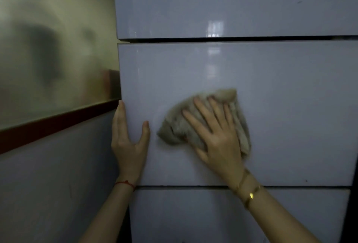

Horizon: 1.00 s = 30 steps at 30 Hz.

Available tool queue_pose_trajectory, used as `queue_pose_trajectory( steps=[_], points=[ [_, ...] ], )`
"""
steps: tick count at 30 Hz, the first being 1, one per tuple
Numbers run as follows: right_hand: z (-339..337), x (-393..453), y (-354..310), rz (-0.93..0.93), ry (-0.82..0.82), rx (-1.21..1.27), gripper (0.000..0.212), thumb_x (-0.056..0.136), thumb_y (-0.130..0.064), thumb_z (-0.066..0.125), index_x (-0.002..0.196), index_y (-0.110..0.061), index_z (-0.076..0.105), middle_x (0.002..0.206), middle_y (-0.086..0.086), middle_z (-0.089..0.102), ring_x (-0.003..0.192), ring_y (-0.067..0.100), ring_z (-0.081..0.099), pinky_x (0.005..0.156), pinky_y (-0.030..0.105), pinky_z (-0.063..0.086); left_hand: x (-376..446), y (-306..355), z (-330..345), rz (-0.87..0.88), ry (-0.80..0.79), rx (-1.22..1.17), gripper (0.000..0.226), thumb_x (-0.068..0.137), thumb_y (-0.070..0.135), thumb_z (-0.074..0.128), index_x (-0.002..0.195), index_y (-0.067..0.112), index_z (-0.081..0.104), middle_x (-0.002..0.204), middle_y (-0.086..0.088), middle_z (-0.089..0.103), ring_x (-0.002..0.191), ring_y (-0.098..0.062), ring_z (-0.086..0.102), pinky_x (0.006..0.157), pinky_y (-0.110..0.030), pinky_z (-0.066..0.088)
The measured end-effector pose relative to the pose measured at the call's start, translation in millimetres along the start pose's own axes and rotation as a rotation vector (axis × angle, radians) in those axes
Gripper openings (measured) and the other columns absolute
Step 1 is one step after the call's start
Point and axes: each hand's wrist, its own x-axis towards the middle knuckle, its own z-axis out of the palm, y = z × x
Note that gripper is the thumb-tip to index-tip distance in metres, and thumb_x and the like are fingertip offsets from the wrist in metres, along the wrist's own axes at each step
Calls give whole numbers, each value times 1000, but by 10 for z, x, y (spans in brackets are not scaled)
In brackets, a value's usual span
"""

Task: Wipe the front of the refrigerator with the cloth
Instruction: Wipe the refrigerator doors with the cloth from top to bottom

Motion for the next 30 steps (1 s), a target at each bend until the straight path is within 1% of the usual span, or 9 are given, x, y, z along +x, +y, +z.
queue_pose_trajectory(
  steps=[3, 5, 7, 13, 18, 23, 27, 28, 30],
  points=[
    [-127, -623, 104, 9, -64, -13, 55, 92, -14, 67, 144, -20, 54, 157, 9, 42, 148, 32, 32, 122, 55, 27, -97, 6, -17, -48, -11, -12, 68, 97, 34, 57, 155, 13, 28, 160, 4, 33, 145, -3, 34, 120, -14, 27],
    [-256, -706, 253, 38, -72, -41, 59, 87, 3, 71, 141, -18, 57, 153, 10, 48, 140, 35, 40, 119, 52, 35, -280, 17, -69, -110, -42, -26, 70, 97, 32, 58, 156, 15, 25, 159, 12, 28, 144, 8, 29, 119, -10, 24],
    [-359, -567, 398, 105, -30, -14, 56, 89, 9, 64, 139, -16, 59, 148, 14, 52, 133, 40, 45, 119, 48, 35, -518, 16, -148, -173, -75, -40, 72, 96, 31, 60, 157, 17, 22, 159, 15, 26, 144, 9, 28, 119, -9, 22],
    [-538, -514, 247, 224, 89, 176, 55, 87, 8, 55, 138, -14, 60, 138, 19, 53, 121, 37, 49, 115, 40, 37, -1161, -24, -455, -335, -169, -87, 74, 96, 30, 62, 157, 27, 20, 161, 15, 29, 146, -1, 32, 122, -21, 27],
    [-464, -1462, -408, 91, 44, 161, 55, 92, 5, 62, 140, -21, 56, 144, 11, 48, 124, 34, 50, 114, 41, 37, -1765, -210, -741, -477, -257, -56, 72, 96, 36, 61, 156, 30, 22, 158, 12, 32, 145, -8, 36, 120, -46, 36],
    [-53, -2270, -782, 8, -54, 97, 40, 104, -8, 53, 140, -23, 58, 149, 6, 48, 130, 28, 47, 108, 45, 43, -2364, -426, -855, -557, -363, -28, 70, 98, 33, 59, 156, 22, 21, 158, 5, 34, 145, -10, 36, 120, -47, 35],
    [357, -2845, -943, -55, -193, 78, 44, 105, -14, 54, 147, -25, 50, 157, 2, 40, 143, 24, 33, 121, 37, 24, -2673, -599, -870, -594, -384, -53, 72, 99, 34, 55, 157, 20, 17, 161, 5, 30, 148, -9, 32, 122, -47, 32],
    [412, -3008, -991, -77, -222, 105, 47, 104, -14, 56, 149, -24, 47, 159, 2, 38, 144, 23, 32, 121, 35, 25, -2723, -639, -875, -598, -385, -64, 71, 99, 34, 55, 157, 21, 16, 161, 4, 30, 148, -10, 33, 121, -48, 33],
    [424, -3309, -1048, -139, -306, 160, 52, 102, -13, 60, 151, -22, 45, 161, 3, 37, 142, 21, 39, 113, 35, 39, -2785, -708, -883, -592, -383, -80, 69, 100, 32, 54, 157, 22, 16, 161, 5, 31, 147, -10, 35, 120, -47, 35]
  ],
)
